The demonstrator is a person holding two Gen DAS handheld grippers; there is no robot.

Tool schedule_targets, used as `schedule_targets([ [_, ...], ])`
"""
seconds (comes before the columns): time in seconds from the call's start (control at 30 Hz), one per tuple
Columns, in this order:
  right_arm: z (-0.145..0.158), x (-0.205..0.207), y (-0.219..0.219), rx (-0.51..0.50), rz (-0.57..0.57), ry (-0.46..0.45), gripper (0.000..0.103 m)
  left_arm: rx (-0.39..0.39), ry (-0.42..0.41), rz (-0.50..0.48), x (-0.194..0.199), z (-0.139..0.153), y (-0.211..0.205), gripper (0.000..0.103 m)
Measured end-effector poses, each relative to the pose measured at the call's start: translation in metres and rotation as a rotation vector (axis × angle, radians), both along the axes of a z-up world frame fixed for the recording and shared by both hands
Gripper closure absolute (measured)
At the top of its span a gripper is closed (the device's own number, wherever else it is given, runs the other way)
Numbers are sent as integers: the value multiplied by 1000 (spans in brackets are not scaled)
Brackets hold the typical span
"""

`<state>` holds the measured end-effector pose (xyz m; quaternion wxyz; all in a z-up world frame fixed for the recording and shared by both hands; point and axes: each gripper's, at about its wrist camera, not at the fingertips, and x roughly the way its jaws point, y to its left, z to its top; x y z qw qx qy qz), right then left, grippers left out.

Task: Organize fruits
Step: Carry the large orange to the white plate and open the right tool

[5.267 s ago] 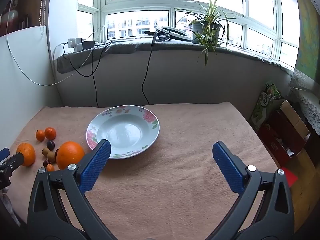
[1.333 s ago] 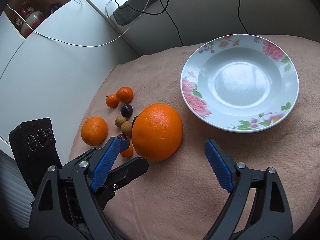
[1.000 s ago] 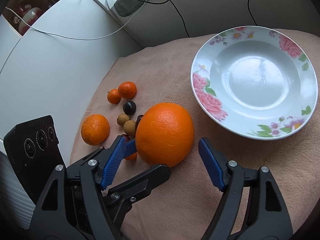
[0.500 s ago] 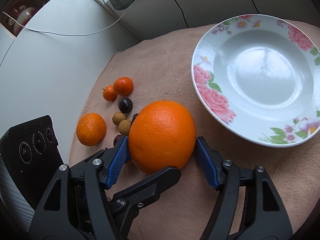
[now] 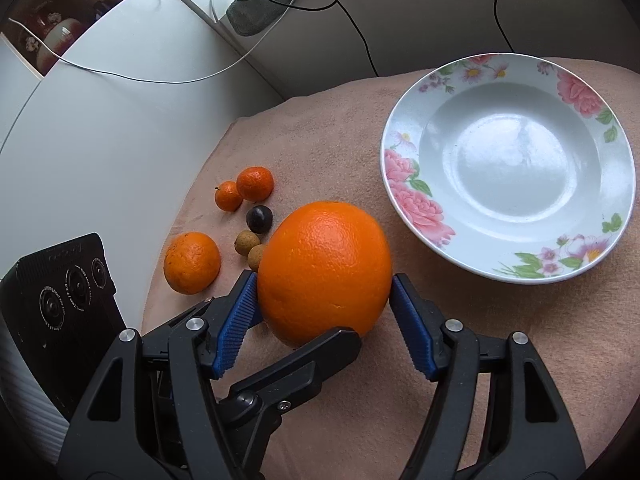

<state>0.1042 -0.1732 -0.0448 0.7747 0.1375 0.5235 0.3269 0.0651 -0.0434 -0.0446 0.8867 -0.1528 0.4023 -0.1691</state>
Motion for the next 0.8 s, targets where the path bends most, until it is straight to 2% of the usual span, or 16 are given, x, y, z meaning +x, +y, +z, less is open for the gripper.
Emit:
schedule_targets([
  [0.3, 22, 5, -27, -7, -56, -74, 33, 4, -50, -49, 11, 18, -24, 42],
  [0.8, 21, 19, -47, -40, -132, -91, 33, -30, -24, -91, 32, 17, -49, 43],
])
